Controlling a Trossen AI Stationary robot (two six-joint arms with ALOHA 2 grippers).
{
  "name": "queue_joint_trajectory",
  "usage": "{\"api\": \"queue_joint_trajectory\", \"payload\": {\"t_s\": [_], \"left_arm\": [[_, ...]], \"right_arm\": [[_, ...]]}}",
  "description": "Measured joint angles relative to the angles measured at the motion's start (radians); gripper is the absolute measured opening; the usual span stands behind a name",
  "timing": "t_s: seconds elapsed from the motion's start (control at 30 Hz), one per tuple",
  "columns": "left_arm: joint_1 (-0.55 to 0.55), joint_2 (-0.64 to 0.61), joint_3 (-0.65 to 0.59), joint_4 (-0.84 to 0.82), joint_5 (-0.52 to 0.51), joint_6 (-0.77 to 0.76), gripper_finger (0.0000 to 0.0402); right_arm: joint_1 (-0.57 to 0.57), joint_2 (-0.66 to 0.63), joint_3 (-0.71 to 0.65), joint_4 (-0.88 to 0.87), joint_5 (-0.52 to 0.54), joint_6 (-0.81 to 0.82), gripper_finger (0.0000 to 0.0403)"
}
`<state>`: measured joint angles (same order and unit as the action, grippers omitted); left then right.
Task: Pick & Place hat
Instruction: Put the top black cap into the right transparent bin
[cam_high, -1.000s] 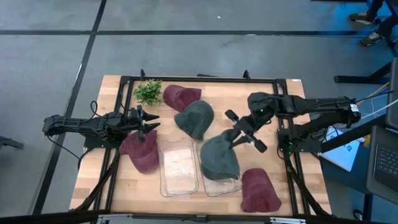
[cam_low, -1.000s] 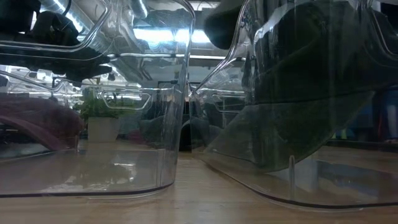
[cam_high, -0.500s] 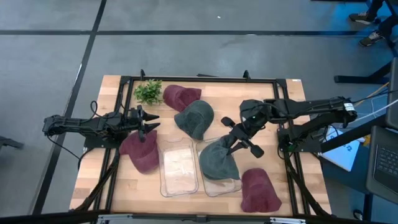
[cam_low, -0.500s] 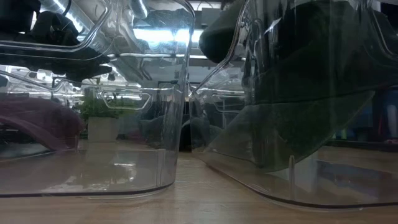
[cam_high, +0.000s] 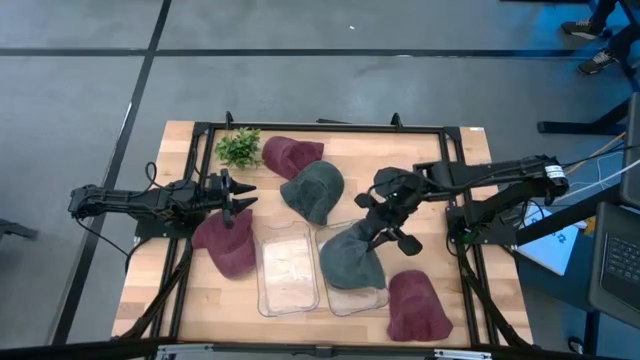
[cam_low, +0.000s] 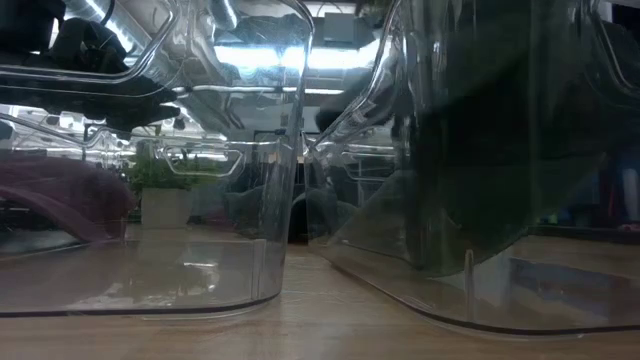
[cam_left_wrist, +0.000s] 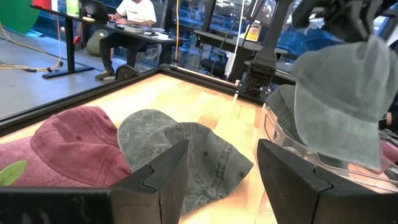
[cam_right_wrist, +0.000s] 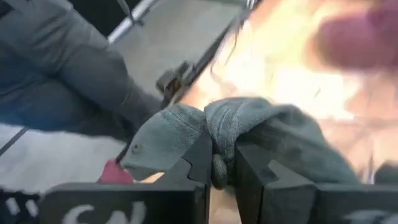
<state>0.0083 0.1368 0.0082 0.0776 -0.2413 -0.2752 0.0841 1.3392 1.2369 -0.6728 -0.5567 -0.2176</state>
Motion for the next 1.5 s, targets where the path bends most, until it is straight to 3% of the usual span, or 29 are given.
{"api": "queue_joint_trajectory", "payload": {"t_s": [0.67, 1.0, 1.3, 1.5], "left_arm": [[0.000, 0.000, 0.000, 0.000, 0.000, 0.000, 0.0185], [0.000, 0.000, 0.000, 0.000, 0.000, 0.000, 0.0185], [0.000, 0.000, 0.000, 0.000, 0.000, 0.000, 0.0185], [0.000, 0.000, 0.000, 0.000, 0.000, 0.000, 0.0185]], "right_arm": [[0.000, 0.017, 0.000, -0.231, 0.045, 0.052, 0.0045], [0.000, 0.016, 0.000, -0.153, 0.067, 0.079, 0.0046], [0.000, 0.016, 0.000, 0.028, 0.116, 0.076, 0.0046], [0.000, 0.016, 0.000, -0.028, 0.147, 0.069, 0.0047]]}}
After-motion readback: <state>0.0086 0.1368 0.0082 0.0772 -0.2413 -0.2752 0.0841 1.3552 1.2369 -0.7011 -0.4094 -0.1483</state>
